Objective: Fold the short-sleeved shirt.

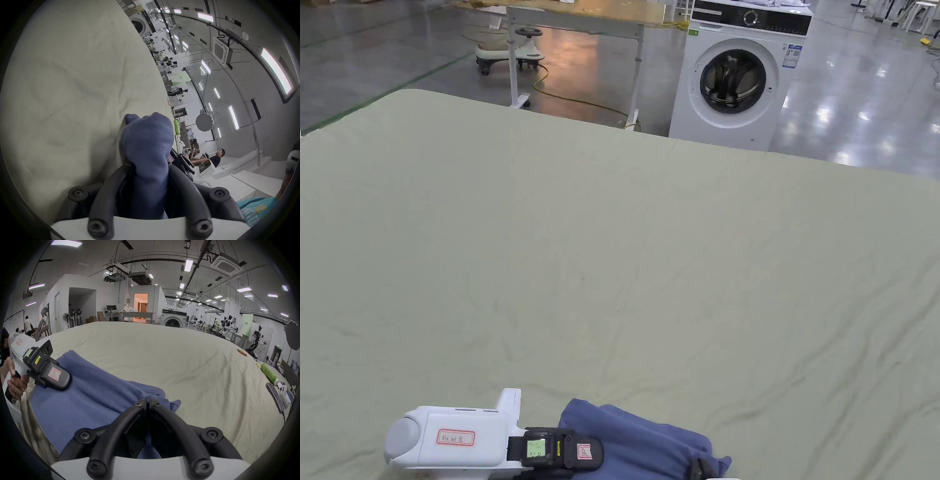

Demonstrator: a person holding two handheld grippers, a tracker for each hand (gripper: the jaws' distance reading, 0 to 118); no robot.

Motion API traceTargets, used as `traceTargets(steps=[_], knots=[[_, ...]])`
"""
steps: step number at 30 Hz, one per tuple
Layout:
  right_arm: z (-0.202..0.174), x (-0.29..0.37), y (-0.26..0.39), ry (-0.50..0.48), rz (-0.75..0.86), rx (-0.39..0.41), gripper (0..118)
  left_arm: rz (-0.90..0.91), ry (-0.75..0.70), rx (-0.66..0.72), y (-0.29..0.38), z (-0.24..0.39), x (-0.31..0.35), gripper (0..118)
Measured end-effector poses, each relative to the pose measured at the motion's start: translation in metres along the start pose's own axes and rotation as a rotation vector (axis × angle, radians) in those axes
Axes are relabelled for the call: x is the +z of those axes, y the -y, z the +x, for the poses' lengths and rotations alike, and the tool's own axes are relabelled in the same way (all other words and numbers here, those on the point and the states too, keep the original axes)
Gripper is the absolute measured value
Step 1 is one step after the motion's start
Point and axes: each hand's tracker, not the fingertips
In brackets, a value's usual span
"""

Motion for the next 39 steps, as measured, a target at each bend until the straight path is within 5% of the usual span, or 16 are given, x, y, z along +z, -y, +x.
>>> traceTargets(steps=[12,27,29,39], knots=[[0.029,0.007,-0.071,0.026,0.130,-0.029,1,0.132,-0.103,-0.096,-0.040,0.055,0.123,17],[0.151,0.005,-0.150,0.246,0.255,-0.056,1,0.291,-0.694,-0.038,-0.136,0.069,0.374,17],[0.156,0.006,-0.150,0.258,0.255,-0.061,1,0.299,-0.762,-0.010,-0.116,0.114,0.338,17],[0.158,0.005,-0.134,0.266,0.215,-0.063,1,0.194,-1.049,0.043,-0.124,0.060,0.340,23]])
